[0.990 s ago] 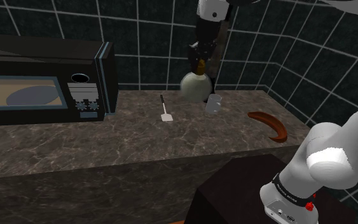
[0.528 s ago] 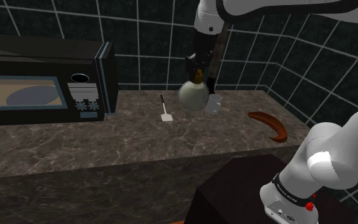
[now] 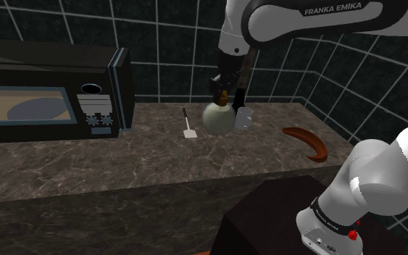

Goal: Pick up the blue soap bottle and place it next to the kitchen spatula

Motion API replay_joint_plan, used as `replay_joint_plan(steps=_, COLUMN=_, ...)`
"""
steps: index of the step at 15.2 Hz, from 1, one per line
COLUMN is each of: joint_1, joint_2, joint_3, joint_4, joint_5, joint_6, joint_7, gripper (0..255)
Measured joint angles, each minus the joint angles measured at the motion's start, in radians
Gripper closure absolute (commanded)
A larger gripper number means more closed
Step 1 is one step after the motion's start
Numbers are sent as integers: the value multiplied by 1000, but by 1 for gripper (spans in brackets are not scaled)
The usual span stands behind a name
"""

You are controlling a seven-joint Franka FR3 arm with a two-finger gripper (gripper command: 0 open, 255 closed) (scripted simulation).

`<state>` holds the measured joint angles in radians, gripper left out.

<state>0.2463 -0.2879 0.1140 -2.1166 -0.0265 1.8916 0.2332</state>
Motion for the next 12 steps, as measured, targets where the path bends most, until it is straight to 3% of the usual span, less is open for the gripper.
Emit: replay_joint_plan(steps=12, joint_1=1, joint_2=26, joint_3=5, joint_4=-137, joint_5=-4, joint_6=162, joint_7=12, gripper=255)
